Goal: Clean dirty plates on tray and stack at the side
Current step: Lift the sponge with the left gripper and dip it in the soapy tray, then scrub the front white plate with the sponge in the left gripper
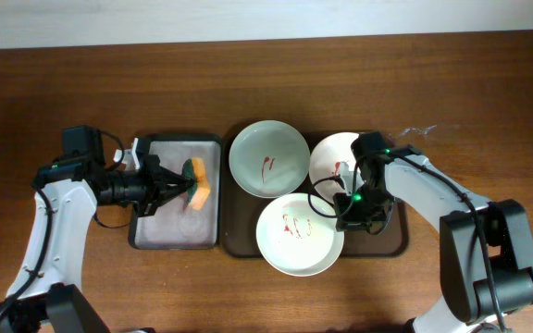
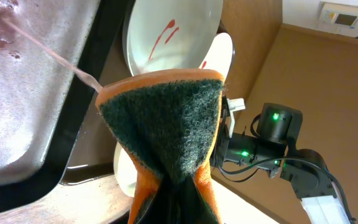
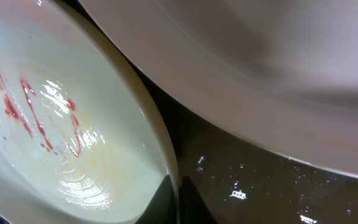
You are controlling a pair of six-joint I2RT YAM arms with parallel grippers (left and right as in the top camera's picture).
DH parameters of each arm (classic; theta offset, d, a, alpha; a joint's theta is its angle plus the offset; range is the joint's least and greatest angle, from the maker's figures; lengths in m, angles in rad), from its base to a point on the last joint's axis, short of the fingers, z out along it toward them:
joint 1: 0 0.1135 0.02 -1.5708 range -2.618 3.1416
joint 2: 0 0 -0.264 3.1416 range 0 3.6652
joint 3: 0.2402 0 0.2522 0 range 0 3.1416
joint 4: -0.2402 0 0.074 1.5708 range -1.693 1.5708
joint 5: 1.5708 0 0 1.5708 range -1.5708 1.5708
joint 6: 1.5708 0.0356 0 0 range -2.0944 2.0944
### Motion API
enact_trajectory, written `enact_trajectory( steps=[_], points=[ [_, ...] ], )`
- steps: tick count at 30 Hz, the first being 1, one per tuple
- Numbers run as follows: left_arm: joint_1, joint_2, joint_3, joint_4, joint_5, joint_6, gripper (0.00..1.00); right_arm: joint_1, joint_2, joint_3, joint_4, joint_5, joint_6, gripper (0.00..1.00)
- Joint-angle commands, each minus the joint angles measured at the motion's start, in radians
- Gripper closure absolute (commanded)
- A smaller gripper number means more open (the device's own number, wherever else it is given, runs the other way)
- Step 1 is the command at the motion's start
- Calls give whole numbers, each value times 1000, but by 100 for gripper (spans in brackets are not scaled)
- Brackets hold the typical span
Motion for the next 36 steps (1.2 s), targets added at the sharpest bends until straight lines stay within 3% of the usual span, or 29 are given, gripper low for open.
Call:
enact_trajectory(
  steps=[1,18,19,23,27,31,36],
  points=[
    [6,-8,8,2,42,-6,100,10,3,13,-1,-2,0,96],
    [6,-8,8,6,-1,-6,100,9,3,13,0,-2,0,96],
    [5,-8,8,18,-93,-5,100,9,3,13,0,-2,0,96],
    [-124,-8,8,126,-879,7,100,9,3,13,0,-2,0,96],
    [-310,-8,8,241,-885,126,100,9,3,13,0,-2,0,96],
    [-516,-8,8,240,-813,126,100,9,3,13,6,-2,0,96],
    [-704,-8,8,266,-669,-102,100,9,4,13,14,-2,1,96]
  ],
)
